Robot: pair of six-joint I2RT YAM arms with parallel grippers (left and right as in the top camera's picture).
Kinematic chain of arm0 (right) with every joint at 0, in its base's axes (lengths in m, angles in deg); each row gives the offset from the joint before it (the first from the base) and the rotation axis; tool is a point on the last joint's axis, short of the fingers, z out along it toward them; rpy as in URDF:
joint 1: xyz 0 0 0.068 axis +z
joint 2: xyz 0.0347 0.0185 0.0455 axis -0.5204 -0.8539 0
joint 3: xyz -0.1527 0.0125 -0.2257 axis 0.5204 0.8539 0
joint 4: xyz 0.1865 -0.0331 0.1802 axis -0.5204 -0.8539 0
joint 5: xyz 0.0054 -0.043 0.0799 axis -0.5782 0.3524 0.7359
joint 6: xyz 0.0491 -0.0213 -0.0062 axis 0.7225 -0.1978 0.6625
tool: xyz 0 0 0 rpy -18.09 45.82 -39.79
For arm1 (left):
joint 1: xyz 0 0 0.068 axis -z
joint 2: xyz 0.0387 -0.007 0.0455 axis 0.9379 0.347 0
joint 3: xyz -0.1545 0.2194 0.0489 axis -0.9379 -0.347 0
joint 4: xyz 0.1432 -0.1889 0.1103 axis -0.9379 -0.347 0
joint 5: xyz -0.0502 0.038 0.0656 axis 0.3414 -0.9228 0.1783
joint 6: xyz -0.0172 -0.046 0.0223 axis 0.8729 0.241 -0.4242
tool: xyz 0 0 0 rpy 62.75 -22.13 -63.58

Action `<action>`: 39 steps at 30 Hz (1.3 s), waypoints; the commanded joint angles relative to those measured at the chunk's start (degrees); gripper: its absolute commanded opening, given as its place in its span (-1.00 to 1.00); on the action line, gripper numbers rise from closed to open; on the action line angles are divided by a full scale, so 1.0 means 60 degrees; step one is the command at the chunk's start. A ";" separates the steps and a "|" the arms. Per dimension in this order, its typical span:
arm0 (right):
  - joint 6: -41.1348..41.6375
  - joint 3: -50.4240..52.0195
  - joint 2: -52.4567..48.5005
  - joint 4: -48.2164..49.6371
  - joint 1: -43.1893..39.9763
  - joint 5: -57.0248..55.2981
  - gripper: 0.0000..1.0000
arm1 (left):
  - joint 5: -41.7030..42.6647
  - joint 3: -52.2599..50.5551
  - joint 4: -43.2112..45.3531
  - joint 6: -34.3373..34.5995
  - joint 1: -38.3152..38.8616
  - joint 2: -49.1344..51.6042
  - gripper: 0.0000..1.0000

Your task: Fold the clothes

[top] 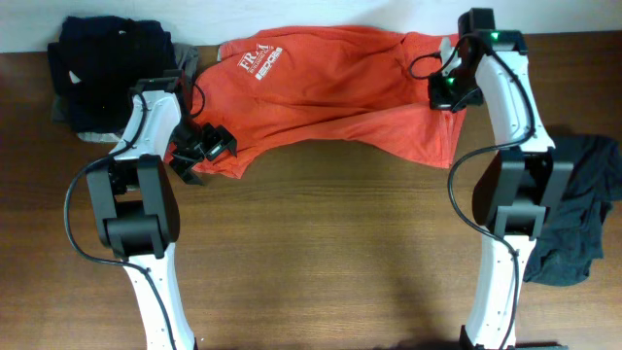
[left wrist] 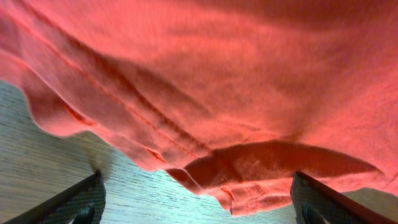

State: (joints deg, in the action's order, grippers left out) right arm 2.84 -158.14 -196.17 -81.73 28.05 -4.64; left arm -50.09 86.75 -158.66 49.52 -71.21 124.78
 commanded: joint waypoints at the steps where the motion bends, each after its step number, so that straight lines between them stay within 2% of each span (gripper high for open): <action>1: 0.0368 -0.0066 0.0736 -0.0222 0.0062 0.0007 -0.92 | -0.0033 -0.0066 0.0131 0.0102 -0.0007 0.0102 0.89; 2: 0.0368 -0.0066 0.0772 -0.0288 0.0073 0.0036 -0.92 | -0.0033 -0.0066 0.0182 0.0102 -0.0007 0.0102 0.81; 3: 0.0364 -0.0066 0.0787 -0.0339 0.0106 0.0029 -0.92 | -0.0033 -0.0066 0.0233 0.0102 -0.0007 0.0102 0.64; 4: 0.0364 -0.0066 0.0787 -0.0397 0.0117 0.0025 -0.92 | -0.0033 -0.0066 0.0273 0.0106 -0.0007 0.0102 0.40; 5: 0.0364 -0.0066 0.0787 -0.0452 0.0138 0.0029 -0.92 | -0.0029 -0.0069 0.0342 0.0106 -0.0007 0.0102 0.25; 6: 0.0364 -0.0062 0.0787 -0.0590 0.0226 0.0025 -0.92 | -0.0029 -0.0073 0.0448 0.0106 -0.0007 0.0102 -0.03; 7: 0.0364 -0.0062 0.0787 -0.0630 0.0259 0.0025 -0.92 | -0.0022 -0.0073 0.0477 0.0106 -0.0007 0.0102 -0.18; 14: 0.0364 -0.0066 0.0790 -0.0648 0.0619 0.0022 -0.92 | -0.0025 -0.0091 0.0470 0.0098 -0.0007 0.0102 -0.60; 15: 0.0368 -0.0066 0.0790 -0.0648 0.0648 0.0022 -0.92 | -0.0029 -0.0102 0.0455 0.0098 -0.0007 0.0102 -0.74; 16: 0.0372 -0.0066 0.0790 -0.0663 0.0696 0.0022 -0.92 | -0.0033 -0.0102 0.0386 0.0095 -0.0007 0.0102 -0.97; 26: 0.1366 -0.0066 0.1402 -0.1217 0.0794 -0.0109 -0.92 | -0.0157 -0.0098 -0.0969 0.0087 -0.0026 0.0040 -0.98; 39: 0.2696 -0.0066 0.2732 -0.3217 0.0812 -0.0947 -0.92 | -0.2124 -0.0098 -0.2266 0.0102 -0.0015 -0.1351 -0.98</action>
State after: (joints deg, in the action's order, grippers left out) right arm 15.32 -158.11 -182.31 -99.89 32.53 -7.44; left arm -58.59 86.36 -171.43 50.35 -71.21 122.45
